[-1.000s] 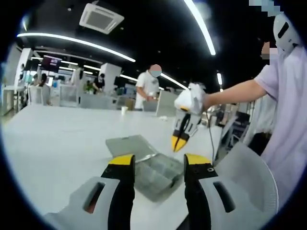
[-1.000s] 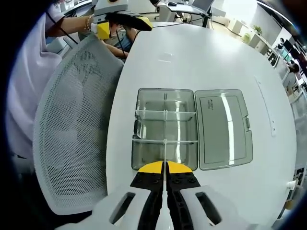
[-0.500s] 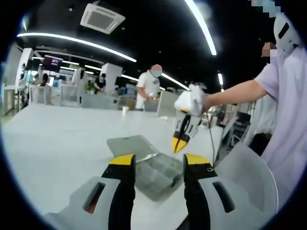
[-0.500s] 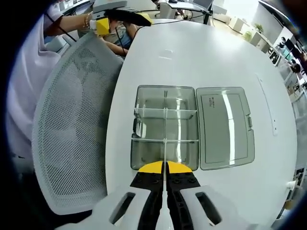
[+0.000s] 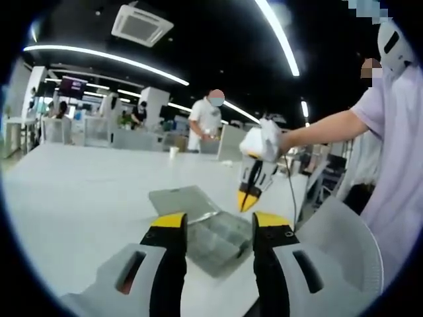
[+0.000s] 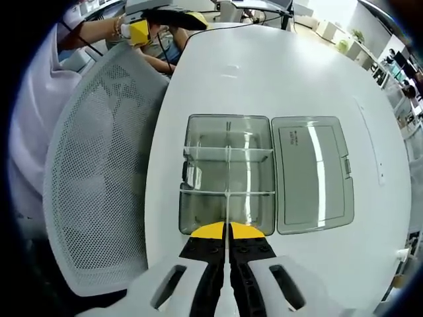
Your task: Insert the divider into the dual guide fixture by aligning both edges with the guide slots and pushing it downward to the bottom, including one-sided entry, uneven engagement, binding, and posture correction.
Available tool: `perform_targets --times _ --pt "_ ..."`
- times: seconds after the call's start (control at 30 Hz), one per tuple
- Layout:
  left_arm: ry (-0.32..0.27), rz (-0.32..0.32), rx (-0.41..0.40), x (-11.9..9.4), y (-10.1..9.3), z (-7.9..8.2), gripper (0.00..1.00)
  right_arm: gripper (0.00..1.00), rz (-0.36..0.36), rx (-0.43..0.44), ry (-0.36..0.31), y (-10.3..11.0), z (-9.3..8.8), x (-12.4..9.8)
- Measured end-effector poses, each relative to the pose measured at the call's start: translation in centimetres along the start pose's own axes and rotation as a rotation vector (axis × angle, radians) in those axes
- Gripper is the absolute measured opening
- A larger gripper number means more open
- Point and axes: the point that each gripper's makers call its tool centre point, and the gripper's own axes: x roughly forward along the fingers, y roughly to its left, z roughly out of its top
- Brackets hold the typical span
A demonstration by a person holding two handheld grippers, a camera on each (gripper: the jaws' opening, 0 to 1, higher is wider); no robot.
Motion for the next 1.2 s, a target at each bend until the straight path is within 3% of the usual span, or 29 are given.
perform_targets --times 1.2 --pt "-0.010 0.006 -0.004 -0.2 0.3 0.4 0.35 0.00 0.021 0.008 0.044 -0.1 -0.6 1.9"
